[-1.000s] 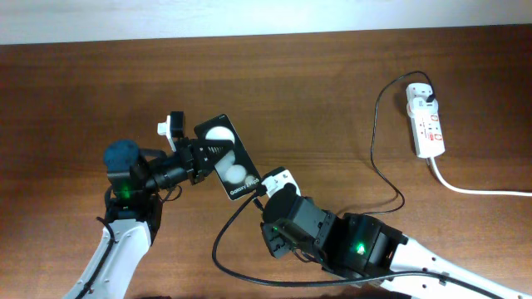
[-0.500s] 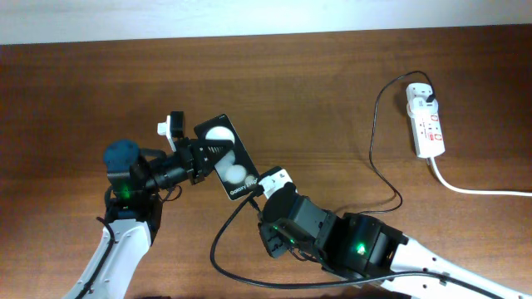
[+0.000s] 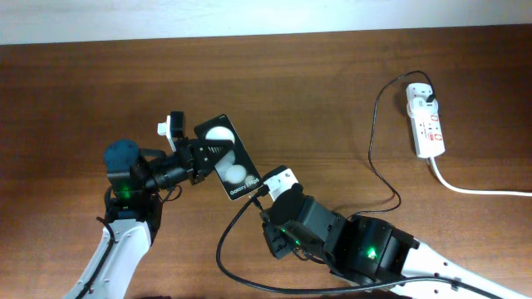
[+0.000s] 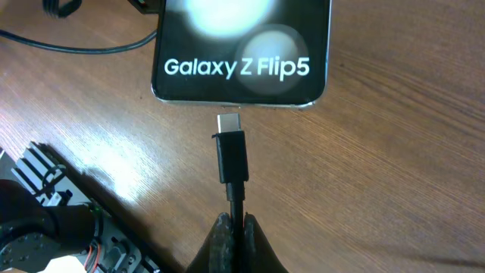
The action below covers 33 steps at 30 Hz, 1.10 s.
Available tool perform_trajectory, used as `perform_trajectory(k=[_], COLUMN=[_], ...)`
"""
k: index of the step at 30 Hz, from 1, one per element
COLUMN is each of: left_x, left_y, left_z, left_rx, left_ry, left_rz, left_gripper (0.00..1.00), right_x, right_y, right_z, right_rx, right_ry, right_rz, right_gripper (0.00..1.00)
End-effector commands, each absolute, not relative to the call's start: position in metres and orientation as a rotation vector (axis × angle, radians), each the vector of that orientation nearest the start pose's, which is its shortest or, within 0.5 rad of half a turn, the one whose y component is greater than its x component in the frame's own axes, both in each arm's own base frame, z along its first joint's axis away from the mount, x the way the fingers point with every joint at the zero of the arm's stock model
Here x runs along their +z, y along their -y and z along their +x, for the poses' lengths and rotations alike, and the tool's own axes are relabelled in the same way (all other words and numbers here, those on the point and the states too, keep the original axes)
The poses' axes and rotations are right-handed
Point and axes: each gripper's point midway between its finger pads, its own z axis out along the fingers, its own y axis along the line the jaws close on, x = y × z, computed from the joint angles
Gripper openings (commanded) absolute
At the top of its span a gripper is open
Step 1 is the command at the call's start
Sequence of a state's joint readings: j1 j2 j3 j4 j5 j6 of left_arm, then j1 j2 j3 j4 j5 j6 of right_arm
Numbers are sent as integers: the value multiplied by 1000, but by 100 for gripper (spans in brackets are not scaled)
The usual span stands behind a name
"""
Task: Plug charger to phone and switch on socket
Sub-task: 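Carry the cable plug with the right gripper toward the phone's bottom port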
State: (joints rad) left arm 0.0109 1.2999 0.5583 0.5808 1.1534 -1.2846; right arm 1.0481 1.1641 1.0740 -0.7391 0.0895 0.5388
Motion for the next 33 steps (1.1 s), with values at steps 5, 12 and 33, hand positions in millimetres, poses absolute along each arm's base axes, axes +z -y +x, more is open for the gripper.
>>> perform_trajectory(k=[5,12,33], left_x=[232,232,232], left_y=[153,153,153], left_z=[313,313,315], left_rx=[-1871,-1854,-1847], left_ry=[-2024,-2017,-2014], left_rz=[-288,-258,-267], left_gripper=[0,0,0], right_x=[205,201,215], right_y=[-283,-282,-280], right_z=[183,187,181], right_rx=[579,546,604], right_ry=[-2425,-2428,-2399], right_rz=[-594,-585,-586], right_gripper=[4,4,4])
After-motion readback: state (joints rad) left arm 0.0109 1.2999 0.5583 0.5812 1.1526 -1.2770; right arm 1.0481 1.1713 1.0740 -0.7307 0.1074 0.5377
